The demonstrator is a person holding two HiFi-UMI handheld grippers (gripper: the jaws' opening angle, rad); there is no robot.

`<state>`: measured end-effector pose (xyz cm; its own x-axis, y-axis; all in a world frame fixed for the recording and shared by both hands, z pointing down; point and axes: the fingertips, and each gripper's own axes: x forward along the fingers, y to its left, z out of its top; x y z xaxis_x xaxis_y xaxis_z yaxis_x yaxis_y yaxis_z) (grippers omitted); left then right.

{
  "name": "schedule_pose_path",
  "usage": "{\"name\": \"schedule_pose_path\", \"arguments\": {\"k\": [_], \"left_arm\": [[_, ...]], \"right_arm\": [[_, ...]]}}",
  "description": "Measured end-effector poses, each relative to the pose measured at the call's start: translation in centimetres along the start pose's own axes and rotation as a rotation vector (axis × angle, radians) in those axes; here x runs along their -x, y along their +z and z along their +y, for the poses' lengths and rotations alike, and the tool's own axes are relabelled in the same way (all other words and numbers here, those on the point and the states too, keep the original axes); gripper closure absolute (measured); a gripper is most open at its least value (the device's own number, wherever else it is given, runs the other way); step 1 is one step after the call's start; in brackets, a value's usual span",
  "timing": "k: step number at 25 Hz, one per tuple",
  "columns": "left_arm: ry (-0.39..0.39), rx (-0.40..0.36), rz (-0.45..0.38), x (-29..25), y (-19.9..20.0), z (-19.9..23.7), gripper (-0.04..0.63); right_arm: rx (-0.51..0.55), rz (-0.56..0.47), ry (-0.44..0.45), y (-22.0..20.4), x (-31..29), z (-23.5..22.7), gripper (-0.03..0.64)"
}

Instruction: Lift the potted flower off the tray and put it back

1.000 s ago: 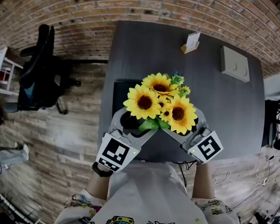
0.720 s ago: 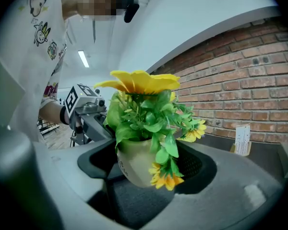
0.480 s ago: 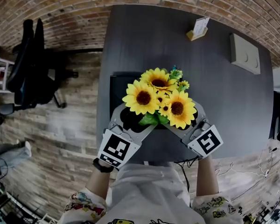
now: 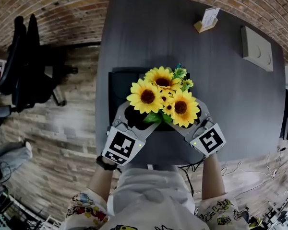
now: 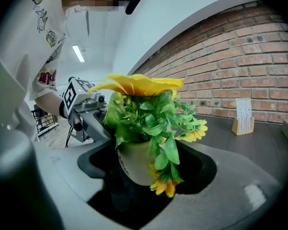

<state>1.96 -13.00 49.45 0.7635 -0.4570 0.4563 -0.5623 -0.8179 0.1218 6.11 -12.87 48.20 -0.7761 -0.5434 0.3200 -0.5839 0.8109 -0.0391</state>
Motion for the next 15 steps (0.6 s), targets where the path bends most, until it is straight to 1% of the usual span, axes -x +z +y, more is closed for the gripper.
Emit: {"name": "schedule_pose_path", "arguments": {"k": [6, 15], "left_arm": [[0.004, -0.009, 0.029, -0.9, -1.2, -0.1, 0.232], [0.019, -0.018, 0.064, -1.1, -2.6, 0.1, 0.232]], "right_arm": [[0.01, 0.048, 0.006, -1.7, -0.2, -0.2, 0.256], [0.013, 0.089, 0.019, -3.2, -0.8, 0.1, 0.258]]}}
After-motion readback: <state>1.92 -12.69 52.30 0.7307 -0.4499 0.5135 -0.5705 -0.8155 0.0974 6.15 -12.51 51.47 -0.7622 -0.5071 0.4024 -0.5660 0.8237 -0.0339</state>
